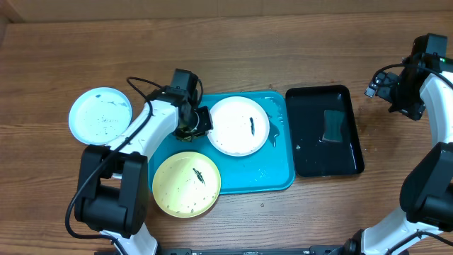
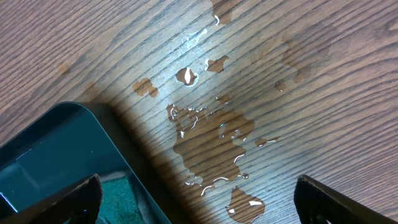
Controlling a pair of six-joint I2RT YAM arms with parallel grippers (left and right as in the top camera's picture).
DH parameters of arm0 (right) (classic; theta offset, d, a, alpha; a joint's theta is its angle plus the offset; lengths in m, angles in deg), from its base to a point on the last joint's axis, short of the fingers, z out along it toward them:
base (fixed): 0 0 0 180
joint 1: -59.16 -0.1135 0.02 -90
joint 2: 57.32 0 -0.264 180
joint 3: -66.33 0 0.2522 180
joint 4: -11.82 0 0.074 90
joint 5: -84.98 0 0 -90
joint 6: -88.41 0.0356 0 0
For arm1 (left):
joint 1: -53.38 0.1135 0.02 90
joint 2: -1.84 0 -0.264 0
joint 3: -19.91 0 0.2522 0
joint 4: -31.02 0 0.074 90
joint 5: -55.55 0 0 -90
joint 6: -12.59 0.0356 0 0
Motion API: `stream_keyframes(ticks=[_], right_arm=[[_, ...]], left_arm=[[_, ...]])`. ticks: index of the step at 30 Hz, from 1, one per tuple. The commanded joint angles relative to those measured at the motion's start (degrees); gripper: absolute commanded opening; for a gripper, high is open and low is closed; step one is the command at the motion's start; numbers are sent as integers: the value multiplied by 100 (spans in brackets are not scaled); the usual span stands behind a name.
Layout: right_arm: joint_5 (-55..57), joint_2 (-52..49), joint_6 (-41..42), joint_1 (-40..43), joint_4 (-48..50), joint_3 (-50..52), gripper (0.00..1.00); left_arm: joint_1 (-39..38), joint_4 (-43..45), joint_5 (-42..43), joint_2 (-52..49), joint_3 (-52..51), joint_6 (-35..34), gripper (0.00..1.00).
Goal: Clean dirty plates on tray and stack at the side
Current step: 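Hold the white plate steady on the teal tray with the left gripper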
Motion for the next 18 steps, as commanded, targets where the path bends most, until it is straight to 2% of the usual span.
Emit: stream_keyframes(ticks=[1, 2, 6, 8, 11, 14, 18], right_arm=[[11, 133, 24, 15, 24, -127, 100], [11, 133, 24, 15, 24, -127, 100], [11, 133, 24, 15, 24, -127, 100], [11, 133, 24, 15, 24, -127, 100], [11, 133, 26, 15, 24, -127, 100], [11, 131, 24, 15, 24, -127, 100], [11, 133, 24, 15, 24, -127, 100]], left_arm=[[-35, -46, 4, 22, -22, -96, 15], [-33, -74, 7, 24, -9, -66, 20], [61, -557, 7, 24, 323, 175, 24], [85, -739, 9, 28, 518, 284, 28], [79, -765, -13, 35, 664, 354, 45], [59, -621, -190, 22, 662, 352, 47], [-63, -455, -780, 22, 614, 352, 42]])
